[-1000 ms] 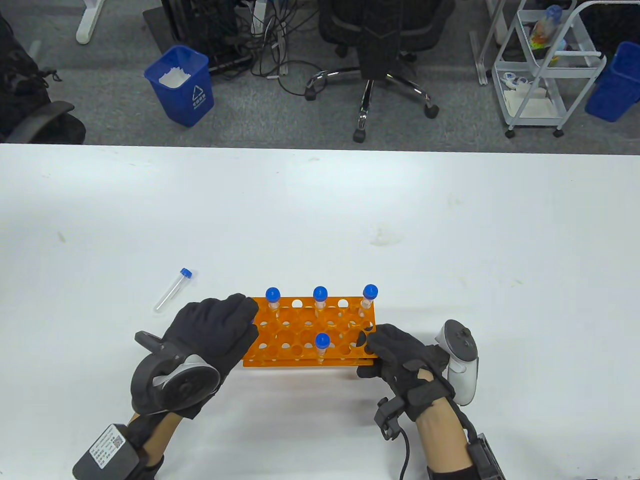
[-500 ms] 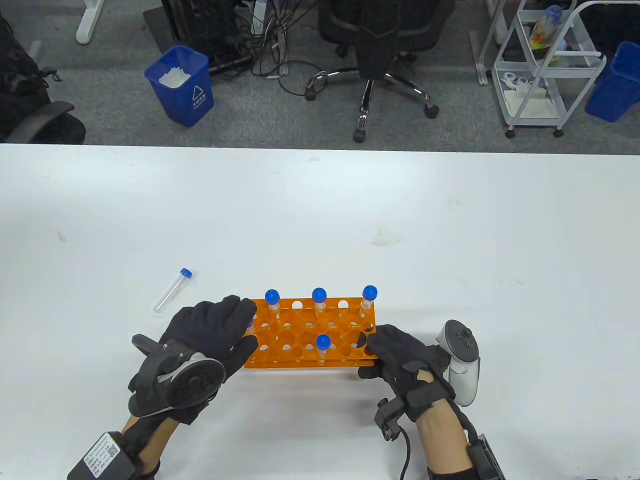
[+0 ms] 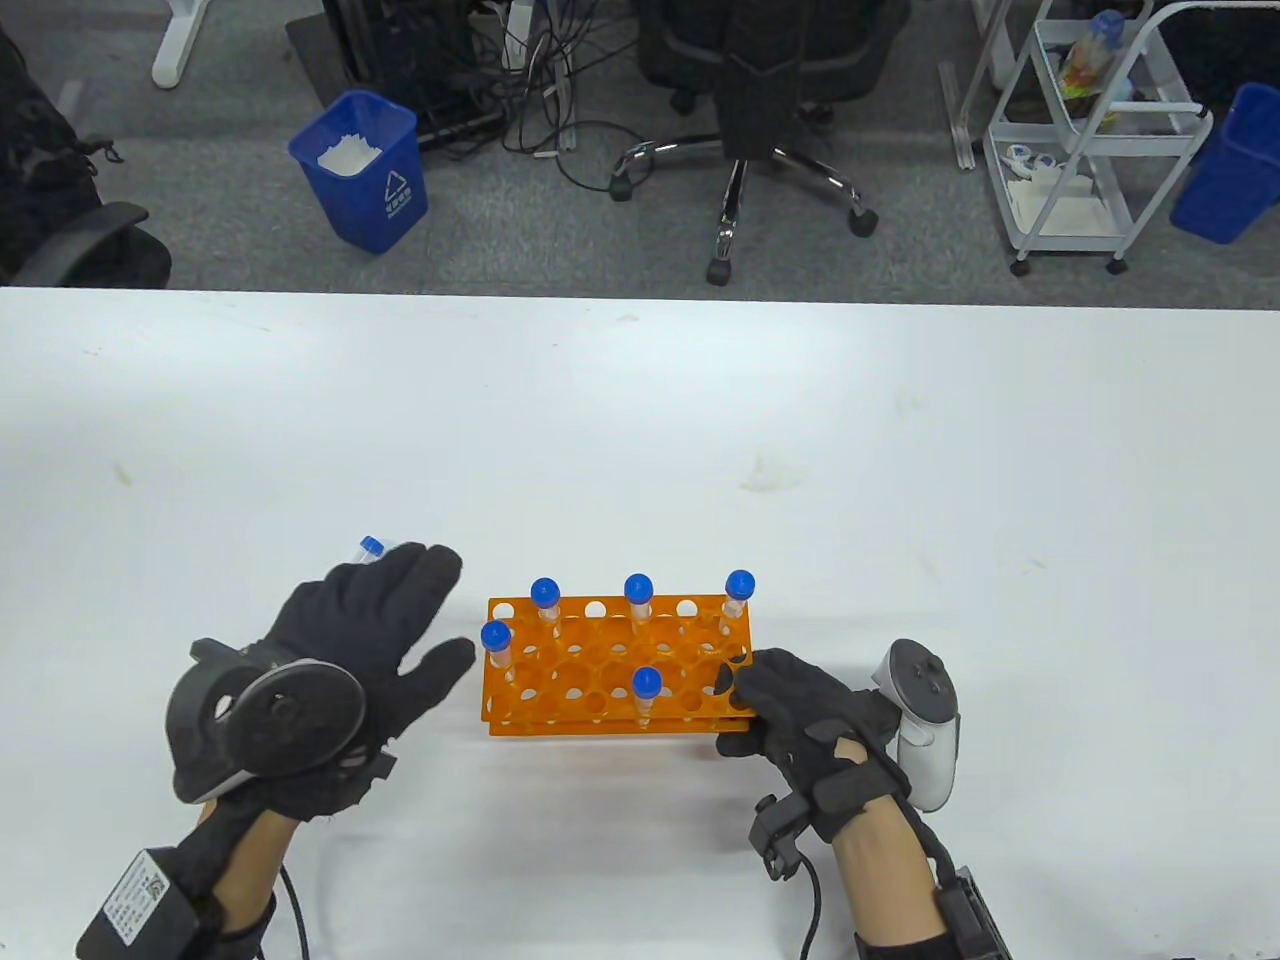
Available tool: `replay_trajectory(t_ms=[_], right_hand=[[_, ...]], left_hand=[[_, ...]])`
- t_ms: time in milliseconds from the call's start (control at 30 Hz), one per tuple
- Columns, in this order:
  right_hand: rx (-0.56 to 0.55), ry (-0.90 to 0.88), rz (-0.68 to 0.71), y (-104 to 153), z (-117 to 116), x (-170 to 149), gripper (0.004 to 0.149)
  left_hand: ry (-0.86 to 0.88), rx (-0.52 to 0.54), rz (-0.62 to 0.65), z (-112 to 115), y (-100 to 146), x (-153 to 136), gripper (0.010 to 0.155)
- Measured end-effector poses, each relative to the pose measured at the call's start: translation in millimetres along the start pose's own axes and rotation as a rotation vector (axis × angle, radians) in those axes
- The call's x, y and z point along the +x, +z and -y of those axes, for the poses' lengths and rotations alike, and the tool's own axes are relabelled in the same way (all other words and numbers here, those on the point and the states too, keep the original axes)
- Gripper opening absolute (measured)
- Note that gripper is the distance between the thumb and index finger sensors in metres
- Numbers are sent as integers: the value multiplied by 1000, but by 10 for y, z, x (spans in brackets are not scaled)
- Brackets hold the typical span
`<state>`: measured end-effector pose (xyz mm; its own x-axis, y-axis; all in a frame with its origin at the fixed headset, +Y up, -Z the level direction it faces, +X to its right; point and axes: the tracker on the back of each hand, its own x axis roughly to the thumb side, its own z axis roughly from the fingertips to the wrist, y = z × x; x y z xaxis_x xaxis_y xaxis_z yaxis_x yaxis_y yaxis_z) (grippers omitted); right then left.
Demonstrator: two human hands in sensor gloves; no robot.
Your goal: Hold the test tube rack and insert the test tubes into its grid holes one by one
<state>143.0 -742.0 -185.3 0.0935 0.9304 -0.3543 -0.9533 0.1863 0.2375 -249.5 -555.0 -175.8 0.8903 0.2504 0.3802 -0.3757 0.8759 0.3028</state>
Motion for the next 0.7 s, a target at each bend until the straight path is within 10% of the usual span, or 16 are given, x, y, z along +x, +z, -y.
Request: replay_trajectory(t_ms=[200,700], right_hand=[[-4,-6,4,4,17,5,43],[-7,7,-5,3,43,3,42]], left_hand=[[-79,18,-132,96,-304,-356,57],[-400,-525,-454,1565,-583,-1276,68]])
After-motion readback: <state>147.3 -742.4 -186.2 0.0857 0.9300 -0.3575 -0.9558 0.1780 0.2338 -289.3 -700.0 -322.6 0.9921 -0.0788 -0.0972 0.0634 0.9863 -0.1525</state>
